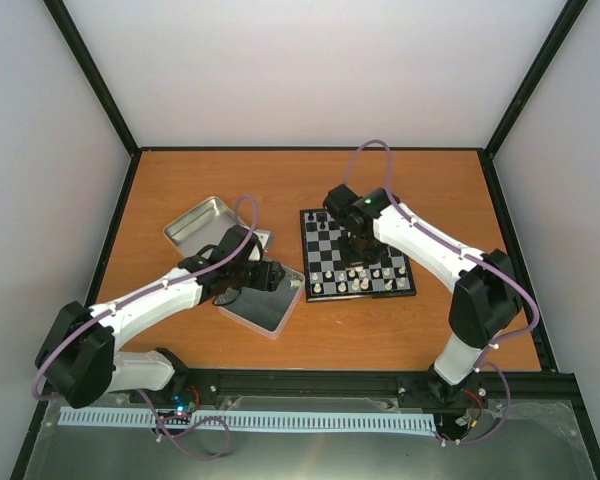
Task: Set up the chess pieces on the board
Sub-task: Place the chess piece on the chessboard, then pick up the chess piece from the storage box, then place the chess piece on the chessboard.
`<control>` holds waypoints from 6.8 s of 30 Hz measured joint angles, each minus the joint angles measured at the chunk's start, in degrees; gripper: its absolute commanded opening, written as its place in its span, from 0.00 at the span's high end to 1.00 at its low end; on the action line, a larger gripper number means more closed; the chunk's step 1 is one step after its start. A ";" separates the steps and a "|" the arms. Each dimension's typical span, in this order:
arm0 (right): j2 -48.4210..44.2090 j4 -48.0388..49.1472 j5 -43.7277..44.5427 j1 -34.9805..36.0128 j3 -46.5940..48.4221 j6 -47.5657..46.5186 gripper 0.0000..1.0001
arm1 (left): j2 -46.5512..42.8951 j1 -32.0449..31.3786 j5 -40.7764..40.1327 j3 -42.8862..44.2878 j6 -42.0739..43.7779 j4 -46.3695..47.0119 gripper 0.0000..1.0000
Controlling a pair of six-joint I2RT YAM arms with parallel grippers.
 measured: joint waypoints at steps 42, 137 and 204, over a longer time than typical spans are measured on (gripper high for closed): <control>1.55 9.84 -2.73 -10.62 -14.49 3.67 0.92 | 3.06 0.00 1.09 0.04 0.35 -0.04 0.31; -4.50 8.24 -1.68 -11.76 -9.09 7.91 0.57 | 26.05 -3.54 -1.09 13.42 26.53 -5.81 0.56; -2.43 39.78 -68.70 -8.37 -20.74 -3.61 0.78 | 3.52 -2.60 22.05 7.85 17.90 -1.79 0.88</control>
